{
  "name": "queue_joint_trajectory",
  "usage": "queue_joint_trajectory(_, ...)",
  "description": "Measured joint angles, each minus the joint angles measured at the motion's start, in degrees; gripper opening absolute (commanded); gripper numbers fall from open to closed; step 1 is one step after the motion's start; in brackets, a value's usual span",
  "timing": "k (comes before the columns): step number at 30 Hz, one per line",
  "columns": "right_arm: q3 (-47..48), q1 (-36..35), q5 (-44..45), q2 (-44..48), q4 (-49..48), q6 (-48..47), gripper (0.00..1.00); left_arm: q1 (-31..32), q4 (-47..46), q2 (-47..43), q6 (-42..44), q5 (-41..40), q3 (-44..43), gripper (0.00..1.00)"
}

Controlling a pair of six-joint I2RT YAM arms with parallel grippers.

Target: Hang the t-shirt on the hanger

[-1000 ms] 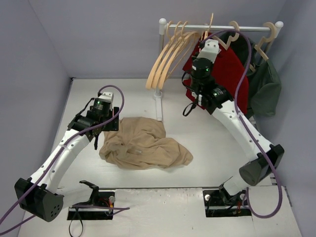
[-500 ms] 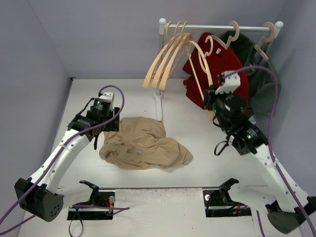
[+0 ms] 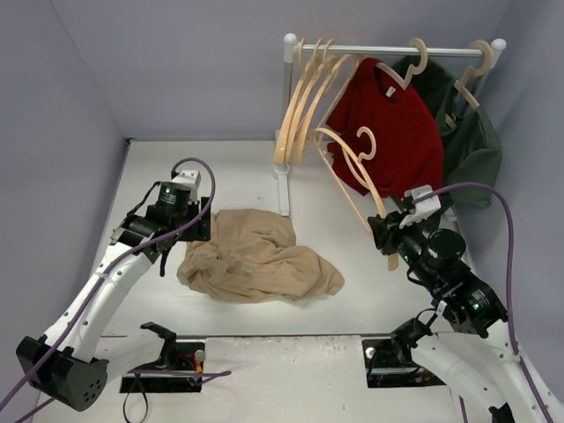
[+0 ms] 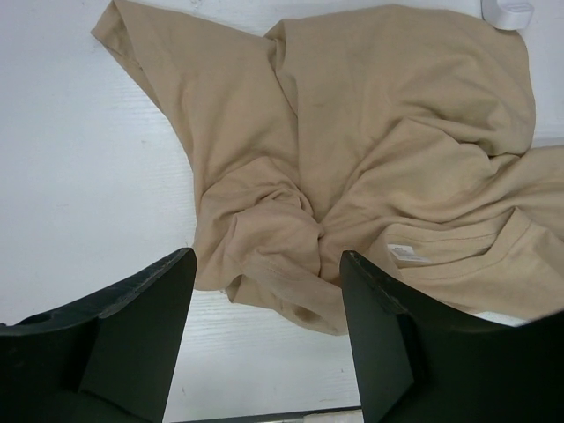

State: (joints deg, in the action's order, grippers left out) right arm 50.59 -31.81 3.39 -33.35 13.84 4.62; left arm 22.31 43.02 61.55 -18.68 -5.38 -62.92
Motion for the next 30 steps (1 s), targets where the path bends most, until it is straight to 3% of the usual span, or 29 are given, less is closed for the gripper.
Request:
queue_joint_trajectory(9,-2.8,0.0,1.3,5.4,2.0,1.0,0.0,0.0,1.2,-1.6,-1.6,0.0,2.5,0.62)
queue_joint_trajectory(30,1.7,0.0,4.4,1.3,-1.4,-2.2,0.0,0.0,1.6,-1.7,-3.0,0.2,3.2,0.61)
